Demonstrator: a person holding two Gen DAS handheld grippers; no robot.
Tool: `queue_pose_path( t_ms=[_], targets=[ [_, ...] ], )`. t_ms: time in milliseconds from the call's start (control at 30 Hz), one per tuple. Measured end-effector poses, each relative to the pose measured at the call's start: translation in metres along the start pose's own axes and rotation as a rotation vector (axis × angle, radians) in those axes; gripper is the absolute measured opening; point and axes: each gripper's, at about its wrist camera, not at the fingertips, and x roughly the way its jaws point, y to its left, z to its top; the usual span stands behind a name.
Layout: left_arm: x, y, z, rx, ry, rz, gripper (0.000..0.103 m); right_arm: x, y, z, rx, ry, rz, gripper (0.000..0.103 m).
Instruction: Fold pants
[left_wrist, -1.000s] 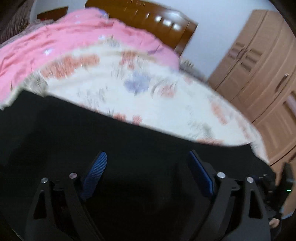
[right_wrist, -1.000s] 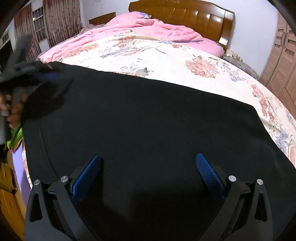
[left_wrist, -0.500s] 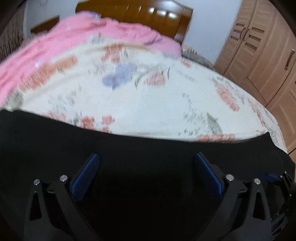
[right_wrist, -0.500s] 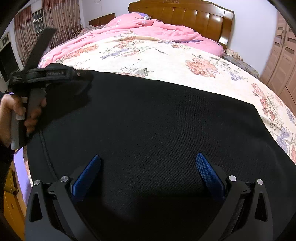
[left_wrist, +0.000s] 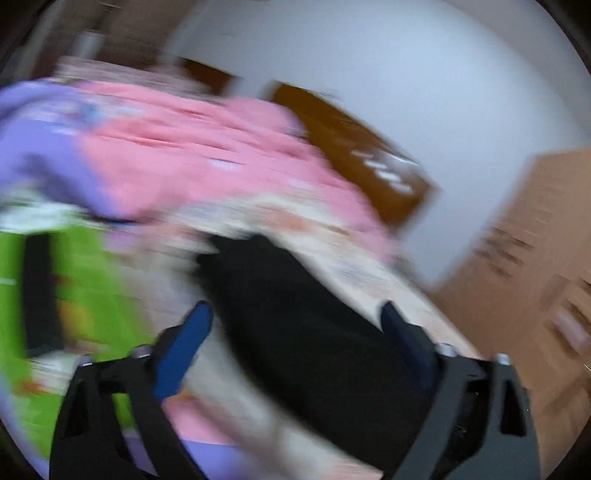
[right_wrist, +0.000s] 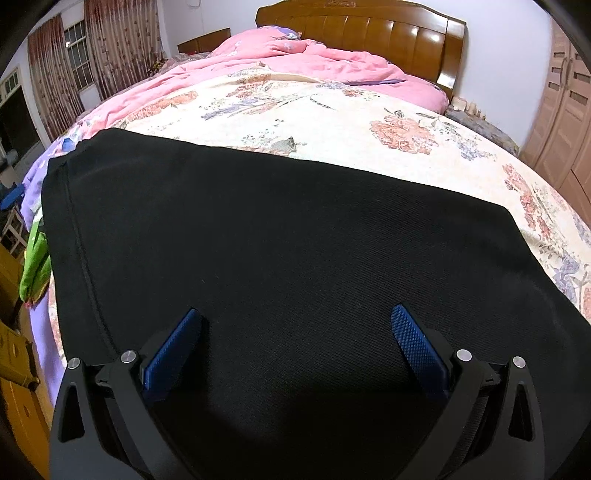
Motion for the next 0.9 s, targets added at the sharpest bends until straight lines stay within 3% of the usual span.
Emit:
queue_pose_path(
  t_ms=[33,100,200,533,700,767,900],
  targets=[
    [-0.001,0.019,0.007,-0.008,0.001,0.092,0.07,0.001,0.001,0.0,-0.004,0.002,-0.007,0.099],
    [0.004,0.037,0.014,0.017,0.022,0.204,0.066,0.001,0.002,0.0,-0.009,0.004,-0.015,0.099],
    [0.019,0.043,0.012,0.085,0.077,0.27,0.066,0.001,0.002,0.0,-0.01,0.004,-0.016,0.099],
    [0.07,0.032,0.023,0.095,0.112,0.241,0.066,0.001,0.002,0.0,-0.012,0.005,-0.019,0.099],
    [0.083,0.021,0.024,0.127,0.152,0.195,0.044,0.001,0.002,0.0,-0.012,0.006,-0.02,0.099],
    [0.088,0.023,0.023,0.102,0.178,0.151,0.027,0.001,0.002,0.0,-0.012,0.006,-0.019,0.099],
    [0.095,0.037,0.026,0.014,0.193,0.055,0.019,0.001,0.002,0.0,-0.012,0.006,-0.02,0.099]
  ],
)
